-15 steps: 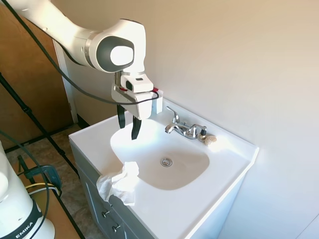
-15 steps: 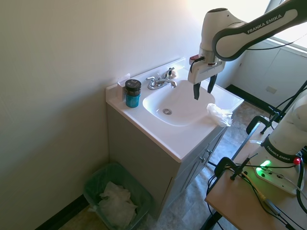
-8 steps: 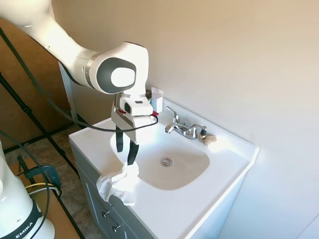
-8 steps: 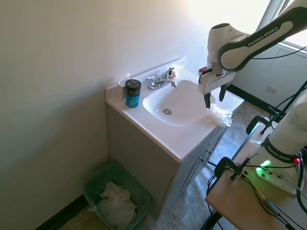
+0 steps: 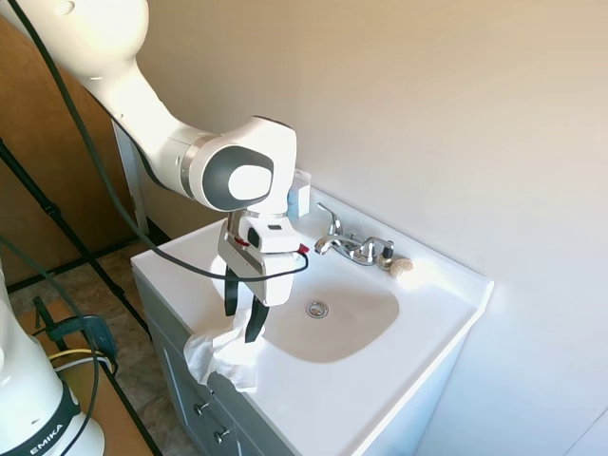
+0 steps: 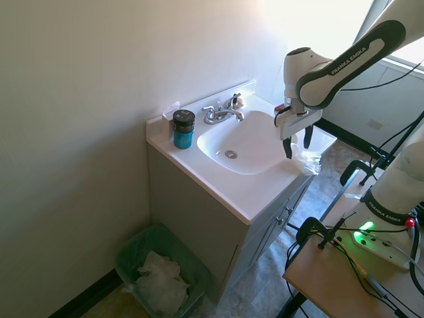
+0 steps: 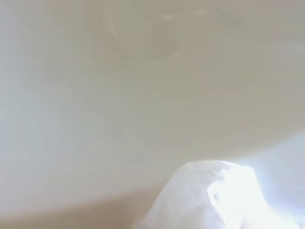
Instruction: Throw the tissue in the trash bin
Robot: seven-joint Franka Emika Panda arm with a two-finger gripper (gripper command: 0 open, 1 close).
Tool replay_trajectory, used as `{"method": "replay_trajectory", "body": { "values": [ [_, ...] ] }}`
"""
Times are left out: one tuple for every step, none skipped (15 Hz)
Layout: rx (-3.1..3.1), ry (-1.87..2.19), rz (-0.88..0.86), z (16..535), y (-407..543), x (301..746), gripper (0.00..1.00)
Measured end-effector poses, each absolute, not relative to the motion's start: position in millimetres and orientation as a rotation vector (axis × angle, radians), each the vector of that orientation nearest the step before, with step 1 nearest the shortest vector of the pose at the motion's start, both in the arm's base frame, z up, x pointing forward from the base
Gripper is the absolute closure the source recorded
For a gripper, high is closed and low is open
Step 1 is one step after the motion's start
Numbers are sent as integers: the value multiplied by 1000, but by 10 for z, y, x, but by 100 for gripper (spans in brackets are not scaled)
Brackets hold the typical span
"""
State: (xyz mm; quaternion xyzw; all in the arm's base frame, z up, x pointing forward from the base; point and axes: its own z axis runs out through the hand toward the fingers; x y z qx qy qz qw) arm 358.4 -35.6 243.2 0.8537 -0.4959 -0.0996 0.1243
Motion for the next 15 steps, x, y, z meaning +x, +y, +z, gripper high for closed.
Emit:
{"method": "replay_trajectory", "body": {
  "values": [
    [2489, -1449, -293, 2405, -377, 3588, 100],
    [2490, -1449, -297, 2385, -389, 3590, 100],
    [2492, -1447, -301, 2377, -395, 3601, 100],
    [2495, -1443, -303, 2371, -398, 3606, 100],
    [2498, -1441, -309, 2360, -397, 3604, 100],
    [2500, -1438, -313, 2353, -391, 3603, 100],
    [2502, -1436, -316, 2349, -386, 3602, 100],
    [2505, -1433, -320, 2344, -382, 3603, 100],
    [2510, -1433, -326, 2339, -384, 3604, 100],
    [2516, -1431, -329, 2337, -382, 3606, 100],
    [2522, -1430, -332, 2337, -380, 3610, 100],
    [2526, -1431, -334, 2337, -377, 3611, 100],
    [2529, -1430, -333, 2338, -377, 3614, 100],
    [2533, -1429, -329, 2338, -377, 3618, 100],
    [2536, -1427, -326, 2333, -376, 3622, 100]
  ]
}}
